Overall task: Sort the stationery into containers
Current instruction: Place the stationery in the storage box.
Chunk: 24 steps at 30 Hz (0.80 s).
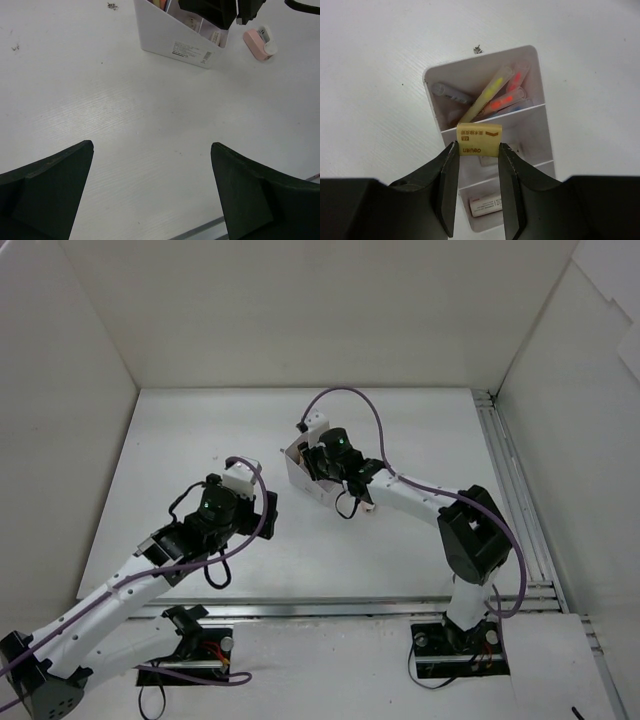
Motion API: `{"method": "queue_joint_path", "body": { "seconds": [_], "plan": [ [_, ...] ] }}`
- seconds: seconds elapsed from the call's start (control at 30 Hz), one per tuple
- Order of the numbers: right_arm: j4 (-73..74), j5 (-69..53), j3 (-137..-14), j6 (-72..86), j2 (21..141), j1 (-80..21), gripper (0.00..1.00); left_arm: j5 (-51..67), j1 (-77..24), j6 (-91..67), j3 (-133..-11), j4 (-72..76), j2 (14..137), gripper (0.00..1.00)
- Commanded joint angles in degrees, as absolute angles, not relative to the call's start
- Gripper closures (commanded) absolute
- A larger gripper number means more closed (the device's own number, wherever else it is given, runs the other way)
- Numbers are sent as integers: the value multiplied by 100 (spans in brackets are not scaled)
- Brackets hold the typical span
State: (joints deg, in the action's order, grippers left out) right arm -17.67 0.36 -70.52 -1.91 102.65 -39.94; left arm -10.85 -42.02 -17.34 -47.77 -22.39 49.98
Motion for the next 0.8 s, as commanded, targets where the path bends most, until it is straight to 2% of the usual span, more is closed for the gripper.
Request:
{"method": "queue_joint_path", "body": {
  "seconds": [0.0,0.17,0.53,0.6,0.63,0.67,0.73,0.77],
  "plan": [
    [-1829,-158,-7374,-510,10222,-4008,80,-1266,-4245,-1802,-5045,-2206,4817,0],
    [-1960,-185,-7172,-510,10134,-3999,80,-1266,-4245,-1749,-5045,-2171,4773,0],
    [-1916,-35,-7049,-519,10151,-3973,69,-1213,-4245,-1731,-5115,-2153,4983,0],
    [-1986,-35,-7014,-484,10116,-3938,56,-1213,-4245,-1740,-5115,-2153,4975,0],
    [-1995,-53,-7005,-475,10125,-3920,56,-1195,-4245,-1740,-5115,-2153,4983,0],
    [-1986,-79,-7014,-466,10125,-3929,51,-1187,-4245,-1740,-5115,-2153,4983,0],
    [-1934,-105,-7057,-466,10116,-3929,39,-1187,-4245,-1749,-5124,-2153,4983,0],
    [-1916,-123,-7058,-457,10099,-3929,30,-1187,-4245,-1749,-5124,-2162,4966,0]
  ]
}}
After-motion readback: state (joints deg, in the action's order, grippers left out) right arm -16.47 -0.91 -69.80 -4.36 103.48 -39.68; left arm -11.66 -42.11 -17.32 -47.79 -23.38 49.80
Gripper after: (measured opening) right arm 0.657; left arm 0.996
